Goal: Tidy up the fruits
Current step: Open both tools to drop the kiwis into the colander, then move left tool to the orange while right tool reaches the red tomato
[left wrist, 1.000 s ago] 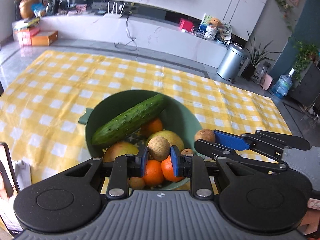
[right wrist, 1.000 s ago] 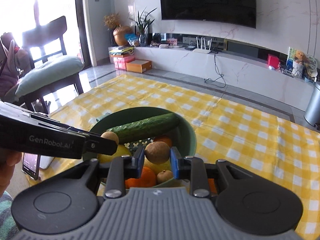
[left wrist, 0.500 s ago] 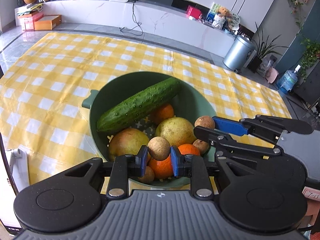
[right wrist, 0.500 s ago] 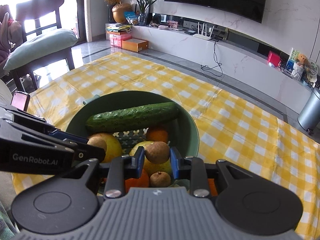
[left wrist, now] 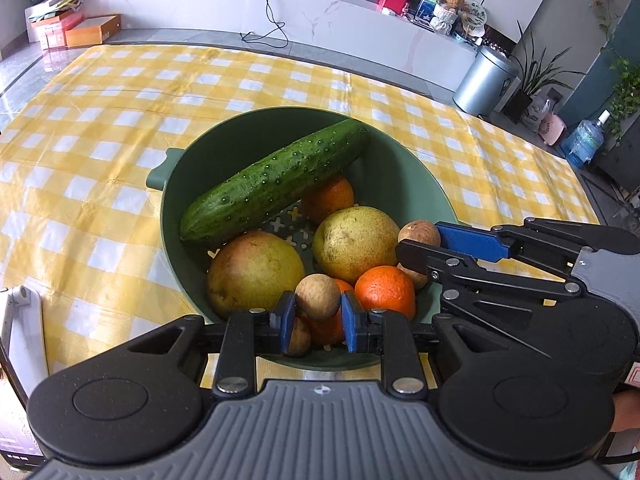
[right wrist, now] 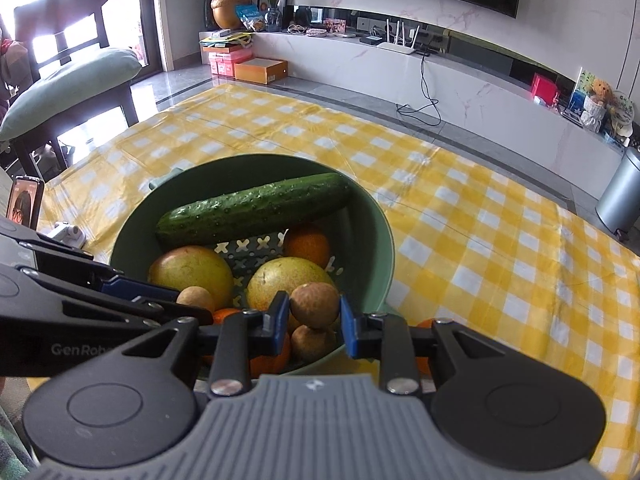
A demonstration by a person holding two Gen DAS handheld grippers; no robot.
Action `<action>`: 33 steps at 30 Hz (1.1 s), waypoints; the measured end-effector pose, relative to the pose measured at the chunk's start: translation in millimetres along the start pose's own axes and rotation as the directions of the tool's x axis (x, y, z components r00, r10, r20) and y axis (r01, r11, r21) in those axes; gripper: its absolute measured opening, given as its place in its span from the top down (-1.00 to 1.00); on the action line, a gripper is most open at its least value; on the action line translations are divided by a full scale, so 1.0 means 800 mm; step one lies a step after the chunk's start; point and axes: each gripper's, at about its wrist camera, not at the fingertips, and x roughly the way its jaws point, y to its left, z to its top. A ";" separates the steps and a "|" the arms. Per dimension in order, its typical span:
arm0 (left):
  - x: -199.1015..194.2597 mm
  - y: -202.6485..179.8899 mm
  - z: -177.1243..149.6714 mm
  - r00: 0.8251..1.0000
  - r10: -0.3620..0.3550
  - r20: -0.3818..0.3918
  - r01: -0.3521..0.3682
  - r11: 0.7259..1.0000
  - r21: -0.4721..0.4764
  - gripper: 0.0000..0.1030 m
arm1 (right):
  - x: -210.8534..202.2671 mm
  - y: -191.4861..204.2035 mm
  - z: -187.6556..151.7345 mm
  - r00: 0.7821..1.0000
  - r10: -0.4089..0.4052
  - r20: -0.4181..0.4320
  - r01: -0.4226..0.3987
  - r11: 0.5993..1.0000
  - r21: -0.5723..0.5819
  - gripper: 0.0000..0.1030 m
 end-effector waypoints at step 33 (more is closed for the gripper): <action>-0.042 -0.070 -0.003 0.947 -0.141 0.289 0.058 0.959 0.278 -0.17 | -0.110 -0.072 -0.031 0.981 -0.040 0.191 0.019 0.994 0.112 0.18</action>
